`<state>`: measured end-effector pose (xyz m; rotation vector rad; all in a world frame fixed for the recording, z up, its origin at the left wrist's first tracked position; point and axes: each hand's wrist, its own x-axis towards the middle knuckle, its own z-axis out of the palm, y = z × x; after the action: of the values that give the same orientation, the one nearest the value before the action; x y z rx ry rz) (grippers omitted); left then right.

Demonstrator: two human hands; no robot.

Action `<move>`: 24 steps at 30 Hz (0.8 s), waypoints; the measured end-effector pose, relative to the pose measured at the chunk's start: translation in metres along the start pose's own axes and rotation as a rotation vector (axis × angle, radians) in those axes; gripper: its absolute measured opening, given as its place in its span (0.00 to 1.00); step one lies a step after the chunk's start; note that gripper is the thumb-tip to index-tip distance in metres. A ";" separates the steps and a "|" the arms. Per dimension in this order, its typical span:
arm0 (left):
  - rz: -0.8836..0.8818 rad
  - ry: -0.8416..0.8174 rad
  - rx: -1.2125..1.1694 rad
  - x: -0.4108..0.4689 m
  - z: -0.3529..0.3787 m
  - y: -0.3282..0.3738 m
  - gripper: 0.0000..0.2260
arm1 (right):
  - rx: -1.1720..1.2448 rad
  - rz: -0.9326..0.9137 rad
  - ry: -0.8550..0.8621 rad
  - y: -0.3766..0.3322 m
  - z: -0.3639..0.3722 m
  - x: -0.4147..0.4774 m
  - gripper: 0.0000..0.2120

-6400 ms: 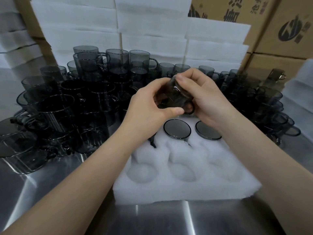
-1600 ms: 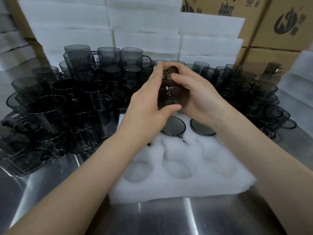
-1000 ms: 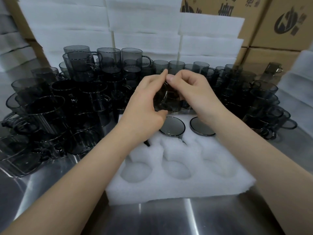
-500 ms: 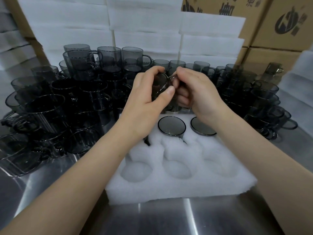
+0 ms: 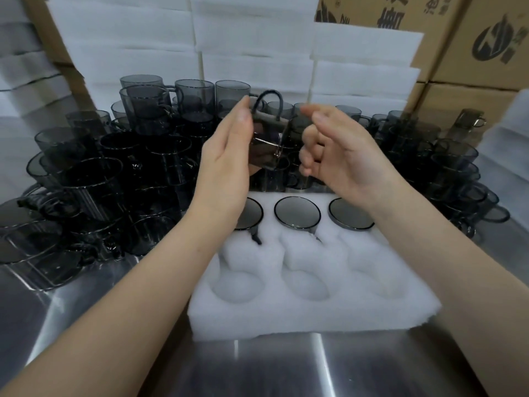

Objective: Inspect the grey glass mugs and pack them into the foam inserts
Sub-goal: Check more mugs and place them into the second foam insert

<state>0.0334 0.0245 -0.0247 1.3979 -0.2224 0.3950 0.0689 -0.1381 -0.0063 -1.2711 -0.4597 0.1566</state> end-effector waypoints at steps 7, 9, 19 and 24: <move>-0.017 0.020 0.037 0.005 -0.002 -0.005 0.23 | -0.573 -0.163 -0.063 0.000 0.025 -0.008 0.19; -0.056 -0.011 -0.007 0.006 -0.001 -0.004 0.21 | -0.674 -0.200 0.002 -0.005 0.028 -0.011 0.19; -0.396 -0.080 -0.238 0.022 -0.021 0.008 0.21 | -0.799 0.129 -0.296 -0.045 0.066 -0.042 0.15; -0.342 -0.236 0.022 0.022 -0.027 0.009 0.16 | -1.221 0.092 -0.422 -0.036 0.091 -0.059 0.19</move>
<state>0.0474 0.0551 -0.0124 1.4720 -0.1664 -0.0512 -0.0270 -0.0896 0.0332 -2.4775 -0.9250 0.2339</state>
